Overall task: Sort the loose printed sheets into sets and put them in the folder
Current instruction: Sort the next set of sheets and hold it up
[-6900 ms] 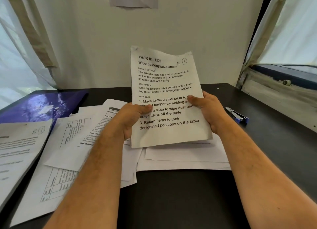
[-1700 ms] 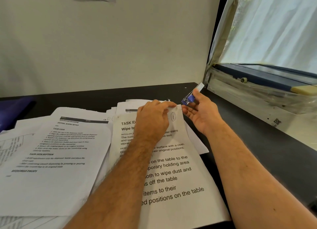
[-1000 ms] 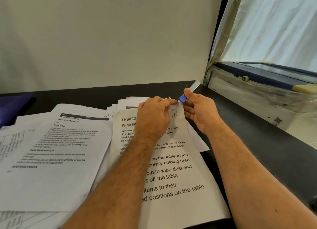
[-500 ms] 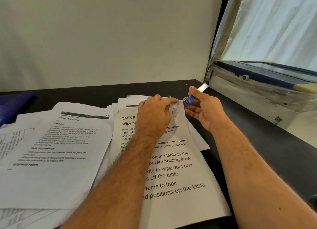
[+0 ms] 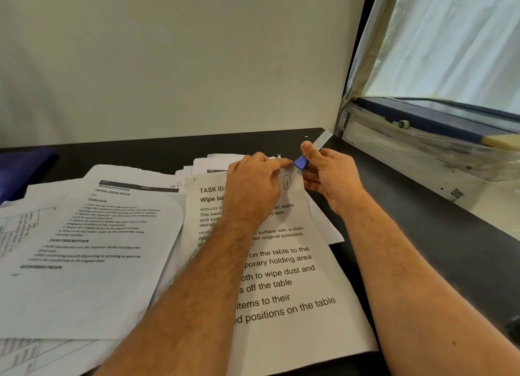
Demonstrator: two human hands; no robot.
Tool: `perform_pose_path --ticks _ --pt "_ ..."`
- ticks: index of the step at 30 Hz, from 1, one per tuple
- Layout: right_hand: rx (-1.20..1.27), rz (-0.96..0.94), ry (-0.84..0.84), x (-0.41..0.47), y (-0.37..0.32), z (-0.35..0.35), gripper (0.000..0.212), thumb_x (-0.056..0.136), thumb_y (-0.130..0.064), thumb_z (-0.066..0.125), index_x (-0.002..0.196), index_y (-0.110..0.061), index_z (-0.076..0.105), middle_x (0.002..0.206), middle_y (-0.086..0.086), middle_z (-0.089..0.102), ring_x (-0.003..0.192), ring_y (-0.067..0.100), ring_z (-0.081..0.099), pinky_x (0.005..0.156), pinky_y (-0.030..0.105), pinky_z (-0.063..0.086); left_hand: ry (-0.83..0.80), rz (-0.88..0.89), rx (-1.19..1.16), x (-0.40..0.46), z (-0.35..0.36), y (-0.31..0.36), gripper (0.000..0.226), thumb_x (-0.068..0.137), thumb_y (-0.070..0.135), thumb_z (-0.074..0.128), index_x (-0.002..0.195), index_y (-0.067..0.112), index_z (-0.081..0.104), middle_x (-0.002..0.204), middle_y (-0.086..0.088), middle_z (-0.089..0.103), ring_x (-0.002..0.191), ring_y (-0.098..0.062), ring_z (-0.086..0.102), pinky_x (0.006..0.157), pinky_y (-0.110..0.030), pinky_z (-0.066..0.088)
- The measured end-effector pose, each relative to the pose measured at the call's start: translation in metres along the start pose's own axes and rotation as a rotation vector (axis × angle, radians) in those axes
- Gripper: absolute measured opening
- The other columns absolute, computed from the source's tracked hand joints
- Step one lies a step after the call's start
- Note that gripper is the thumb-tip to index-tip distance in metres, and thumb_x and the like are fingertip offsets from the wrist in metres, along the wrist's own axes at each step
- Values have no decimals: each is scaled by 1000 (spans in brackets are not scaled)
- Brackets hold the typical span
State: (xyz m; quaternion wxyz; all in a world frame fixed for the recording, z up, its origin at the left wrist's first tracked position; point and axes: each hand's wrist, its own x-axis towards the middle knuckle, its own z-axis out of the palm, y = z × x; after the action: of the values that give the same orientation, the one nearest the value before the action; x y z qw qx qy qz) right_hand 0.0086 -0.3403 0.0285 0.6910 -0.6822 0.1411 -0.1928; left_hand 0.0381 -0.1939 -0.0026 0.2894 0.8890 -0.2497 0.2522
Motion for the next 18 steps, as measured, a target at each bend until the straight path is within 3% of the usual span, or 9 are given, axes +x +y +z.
perform_pose_path --ticks 5,10,18 --pt "-44 9 -12 0 0 0 22 85 -42 69 87 -22 60 93 8 71 76 20 73 67 33 61 -25 5 28 0 0 1 36 104 28 44 137 35 58 97 9 45 98 -10 44 105 -36 35" --pt "-52 47 58 2 -1 -7 23 86 -42 70 87 -21 59 97 11 71 81 26 72 74 39 63 -9 10 3 -1 -2 2 35 104 29 47 135 37 59 102 6 54 102 -15 51 105 -37 36" --pt "-31 45 -1 -2 -1 -7 26 87 -42 68 98 -20 61 99 8 72 83 30 75 75 48 62 -66 -5 48 1 -2 2 39 104 30 45 141 38 53 103 6 48 99 -11 41 103 -34 32"
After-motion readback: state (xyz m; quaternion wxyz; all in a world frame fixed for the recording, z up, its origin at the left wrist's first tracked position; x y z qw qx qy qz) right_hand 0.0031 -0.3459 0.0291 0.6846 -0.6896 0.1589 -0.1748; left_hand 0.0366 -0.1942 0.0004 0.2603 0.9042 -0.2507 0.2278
